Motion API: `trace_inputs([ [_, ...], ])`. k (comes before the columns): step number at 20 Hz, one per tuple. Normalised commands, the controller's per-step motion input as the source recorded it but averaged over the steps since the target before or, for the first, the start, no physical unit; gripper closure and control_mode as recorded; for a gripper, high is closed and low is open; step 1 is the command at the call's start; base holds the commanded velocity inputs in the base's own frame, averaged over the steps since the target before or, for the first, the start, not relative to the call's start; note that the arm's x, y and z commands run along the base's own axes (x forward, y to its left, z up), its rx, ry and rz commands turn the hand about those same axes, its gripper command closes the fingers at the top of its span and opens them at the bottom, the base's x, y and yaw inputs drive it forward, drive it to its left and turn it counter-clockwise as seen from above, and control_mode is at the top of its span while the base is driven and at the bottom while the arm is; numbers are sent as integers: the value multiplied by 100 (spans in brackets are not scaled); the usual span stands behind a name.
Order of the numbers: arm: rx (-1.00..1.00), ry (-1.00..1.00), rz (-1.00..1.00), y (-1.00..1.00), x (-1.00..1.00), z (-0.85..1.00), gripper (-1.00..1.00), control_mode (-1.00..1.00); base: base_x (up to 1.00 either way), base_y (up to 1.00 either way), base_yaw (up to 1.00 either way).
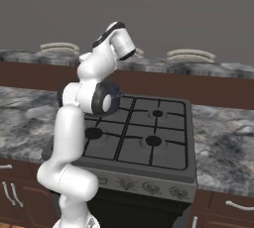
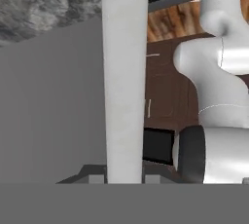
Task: Put the corn and onion in the pot. Retrieve the spatula and lightly stir the vegetables in the pot.
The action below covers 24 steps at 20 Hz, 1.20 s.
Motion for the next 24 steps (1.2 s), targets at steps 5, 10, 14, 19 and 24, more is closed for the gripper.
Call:
trace_inputs([
  [5,-5,0,0,0,-15,-17,100,-100,0,0,0],
  [10,-7,0,0,0,0,0,100,-100,0,0,0],
  [14,-1,1,0,1,0,-5,100,-100,0,0,0],
  [19,-1,4,0,23,2,-32,100,-100,0,0,0],
  [24,-2,0,0,21,10,-42,100,-100,0,0,0],
])
